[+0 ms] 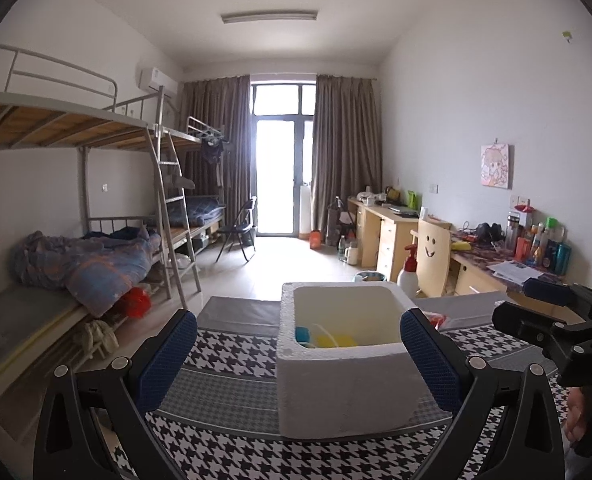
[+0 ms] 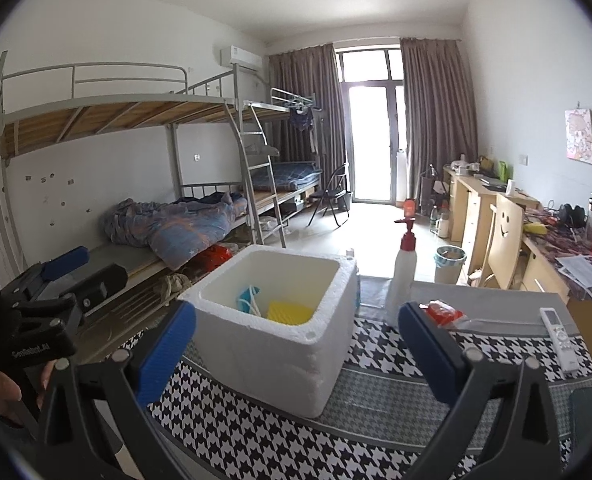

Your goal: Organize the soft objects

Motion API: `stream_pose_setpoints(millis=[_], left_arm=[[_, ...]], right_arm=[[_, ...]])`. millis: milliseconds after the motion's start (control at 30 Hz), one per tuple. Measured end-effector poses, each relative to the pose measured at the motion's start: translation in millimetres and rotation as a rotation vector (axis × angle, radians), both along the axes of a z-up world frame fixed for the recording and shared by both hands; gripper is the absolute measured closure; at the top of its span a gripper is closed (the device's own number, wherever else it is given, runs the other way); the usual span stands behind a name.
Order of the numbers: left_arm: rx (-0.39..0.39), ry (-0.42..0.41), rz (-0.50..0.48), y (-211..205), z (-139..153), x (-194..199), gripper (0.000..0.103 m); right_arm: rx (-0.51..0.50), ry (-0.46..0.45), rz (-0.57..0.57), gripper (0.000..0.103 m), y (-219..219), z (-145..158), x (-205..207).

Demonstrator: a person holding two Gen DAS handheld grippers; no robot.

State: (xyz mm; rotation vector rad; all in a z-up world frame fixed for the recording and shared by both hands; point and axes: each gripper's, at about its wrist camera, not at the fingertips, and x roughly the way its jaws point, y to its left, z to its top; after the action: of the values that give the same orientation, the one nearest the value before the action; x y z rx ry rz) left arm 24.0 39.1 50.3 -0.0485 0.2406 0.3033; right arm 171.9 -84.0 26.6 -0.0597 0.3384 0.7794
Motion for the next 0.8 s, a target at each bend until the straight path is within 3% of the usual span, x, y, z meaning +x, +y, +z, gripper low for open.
stream_pose_setpoints(millis=[800], left_arm=[[0.033, -0.031, -0.061, -32.3, -5.9, -18.1, 0.001]], right_arm=[[0.023, -0.035, -0.096, 0.001, -39.1, -12.3, -31.5]])
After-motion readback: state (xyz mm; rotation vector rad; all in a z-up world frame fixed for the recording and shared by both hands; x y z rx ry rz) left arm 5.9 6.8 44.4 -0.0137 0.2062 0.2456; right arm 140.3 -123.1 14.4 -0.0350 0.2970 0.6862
